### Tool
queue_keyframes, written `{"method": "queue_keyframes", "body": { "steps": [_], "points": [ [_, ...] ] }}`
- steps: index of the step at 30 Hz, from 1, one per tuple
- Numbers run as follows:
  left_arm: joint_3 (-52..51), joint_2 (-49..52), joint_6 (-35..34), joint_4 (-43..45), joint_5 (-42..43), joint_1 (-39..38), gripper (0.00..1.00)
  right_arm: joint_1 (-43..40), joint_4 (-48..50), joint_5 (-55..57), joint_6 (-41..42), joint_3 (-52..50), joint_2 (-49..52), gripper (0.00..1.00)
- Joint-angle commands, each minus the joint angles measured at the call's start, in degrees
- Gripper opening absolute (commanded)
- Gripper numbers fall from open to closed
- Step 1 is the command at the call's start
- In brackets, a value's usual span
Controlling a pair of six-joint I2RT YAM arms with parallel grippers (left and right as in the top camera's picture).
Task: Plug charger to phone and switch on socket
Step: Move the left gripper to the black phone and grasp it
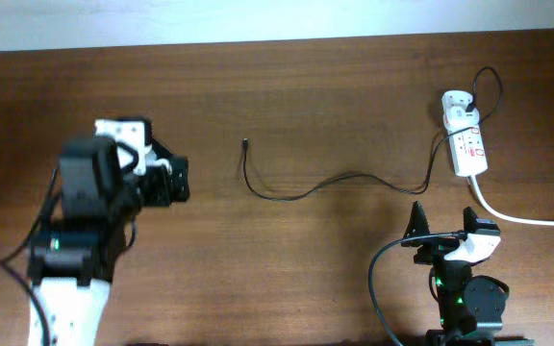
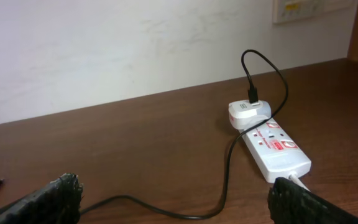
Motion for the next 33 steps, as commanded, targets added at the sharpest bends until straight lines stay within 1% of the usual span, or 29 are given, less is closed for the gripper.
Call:
{"method": "queue_keyframes", "body": {
  "steps": [1, 3, 9, 10, 12, 15, 18, 19, 20, 23, 24, 26, 27, 28, 29, 33],
  "points": [
    [2.19, 4.81, -0.35, -0.52, 0.02, 0.20, 0.99, 0.31, -0.35, 0.90, 0.09, -0.28, -0.42, 0.99],
    [2.19, 6.88, -0.33, -1.84, 2.67, 0.20, 0.99, 0.31, -0.35, 0.87, 0.09, -0.28, -0.39, 0.99],
    [2.19, 7.74, -0.39, -1.36, 2.56, 0.20, 0.99, 0.31, -0.35, 0.87, 0.09, -0.28, -0.39, 0.99],
    [2.19, 7.74, -2.45, -1.40, 1.70, 0.22, 0.99, 0.31, -0.35, 0.87, 0.09, -0.28, -0.39, 0.99],
    [2.19, 7.74, -16.13, -2.82, -7.45, 0.20, 0.99, 0.31, -0.35, 0.87, 0.09, -0.28, -0.39, 0.99],
    [2.82, 9.27, -20.90, -3.54, -8.20, 0.22, 0.99, 0.31, -0.35, 0.87, 0.09, -0.28, -0.39, 0.99],
    [7.28, 16.11, -22.80, -6.47, -9.03, 0.22, 0.99, 0.31, -0.35, 0.87, 0.09, -0.28, -0.39, 0.99],
    [11.15, 20.46, -25.03, -10.01, -12.17, 0.22, 0.99, 0.31, -0.35, 0.87, 0.09, -0.28, -0.39, 0.99],
    [15.39, 24.87, -25.24, -13.03, -13.60, 0.22, 0.99, 0.31, -0.35, 0.87, 0.09, -0.28, -0.39, 0.99],
    [27.58, 37.79, -26.49, -19.69, -13.53, 0.79, 0.99, 0.31, -0.35, 0.87, 0.09, -0.28, -0.39, 0.99],
    [29.59, 40.44, -26.49, -20.02, -13.44, 1.38, 0.99, 0.31, -0.35, 0.87, 0.09, -0.28, -0.39, 0.99],
    [31.28, 44.72, -26.75, -18.34, -9.03, 3.54, 0.99, 0.31, -0.35, 0.87, 0.09, -0.28, -0.39, 0.99],
    [31.28, 46.12, -28.46, -17.66, -6.80, 4.74, 0.99, 0.31, -0.35, 0.87, 0.09, -0.28, -0.39, 0.99],
    [31.28, 47.34, -30.45, -17.57, -6.78, 6.08, 0.99, 0.31, -0.35, 0.87, 0.09, -0.28, -0.39, 0.99],
    [31.28, 48.35, -30.88, -17.18, -6.51, 7.13, 0.99, 0.31, -0.35, 0.87, 0.09, -0.28, -0.39, 0.99],
    [31.28, 52.74, -30.86, -15.37, -6.36, 8.20, 0.99, 0.31, -0.35, 0.87, 0.09, -0.28, -0.39, 0.99]
  ]
}}
